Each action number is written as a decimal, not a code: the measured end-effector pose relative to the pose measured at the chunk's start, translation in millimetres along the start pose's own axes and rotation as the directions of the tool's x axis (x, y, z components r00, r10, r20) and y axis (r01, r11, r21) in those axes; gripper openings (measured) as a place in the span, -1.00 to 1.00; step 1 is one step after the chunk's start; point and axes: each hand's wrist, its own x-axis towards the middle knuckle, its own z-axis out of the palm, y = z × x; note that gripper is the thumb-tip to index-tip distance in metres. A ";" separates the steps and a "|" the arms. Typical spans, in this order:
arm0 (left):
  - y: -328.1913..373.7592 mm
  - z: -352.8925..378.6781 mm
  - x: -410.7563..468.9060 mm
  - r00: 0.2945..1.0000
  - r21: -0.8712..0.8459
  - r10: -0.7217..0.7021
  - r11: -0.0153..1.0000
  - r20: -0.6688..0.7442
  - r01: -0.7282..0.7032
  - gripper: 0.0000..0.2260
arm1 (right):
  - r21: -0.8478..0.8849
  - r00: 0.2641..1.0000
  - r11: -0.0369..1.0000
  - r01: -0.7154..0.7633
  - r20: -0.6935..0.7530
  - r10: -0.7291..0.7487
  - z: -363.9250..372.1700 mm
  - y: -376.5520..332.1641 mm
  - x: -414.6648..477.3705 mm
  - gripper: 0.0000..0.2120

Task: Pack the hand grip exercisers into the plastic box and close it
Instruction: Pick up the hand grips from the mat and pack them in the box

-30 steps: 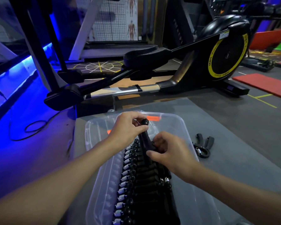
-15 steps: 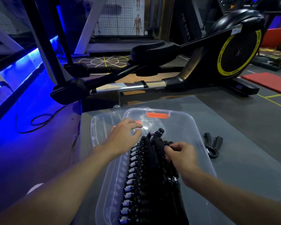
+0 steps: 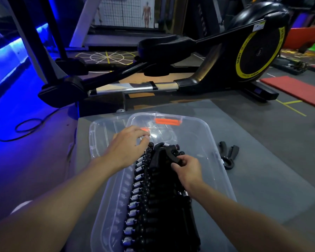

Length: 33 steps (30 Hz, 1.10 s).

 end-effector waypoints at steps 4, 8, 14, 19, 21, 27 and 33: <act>-2.7 1.5 -0.2 1.000 -0.006 -0.002 1.000 -0.009 0.001 -0.47 | -0.042 0.999 0.999 -0.022 -0.038 0.020 -1.1 4.2 2.9 -0.72; -2.7 1.5 -0.4 1.000 0.000 0.003 1.000 -0.010 -0.003 -0.49 | -0.121 0.999 0.993 0.017 -0.038 -0.022 -3.1 8.5 2.7 -0.69; 0.1 -0.3 -1.7 1.000 0.006 -0.002 1.000 -0.004 0.002 -0.54 | -0.101 1.000 0.995 0.004 -0.004 -0.005 -1.5 11.5 2.4 -0.70; 2.2 -1.0 -2.5 1.000 0.041 -0.003 0.999 0.004 0.003 -0.51 | -0.147 0.999 0.989 0.021 -0.043 -0.028 -2.7 12.5 0.0 -0.57; 8.4 -1.7 -3.6 1.000 0.165 0.024 0.986 0.007 -0.025 -0.47 | -0.156 0.996 0.985 0.074 -0.043 -0.082 -9.9 -1.3 -2.6 -0.62; 61.9 5.6 6.9 0.990 0.218 0.140 0.967 -0.017 -0.133 -0.43 | -0.101 0.920 0.940 0.327 -0.194 -0.341 -74.4 -66.1 0.6 -0.87; 120.3 42.6 15.4 0.944 0.121 0.259 0.950 0.203 -0.287 -0.32 | -0.198 0.961 0.979 0.038 -0.261 -0.090 -156.1 4.2 49.0 -0.86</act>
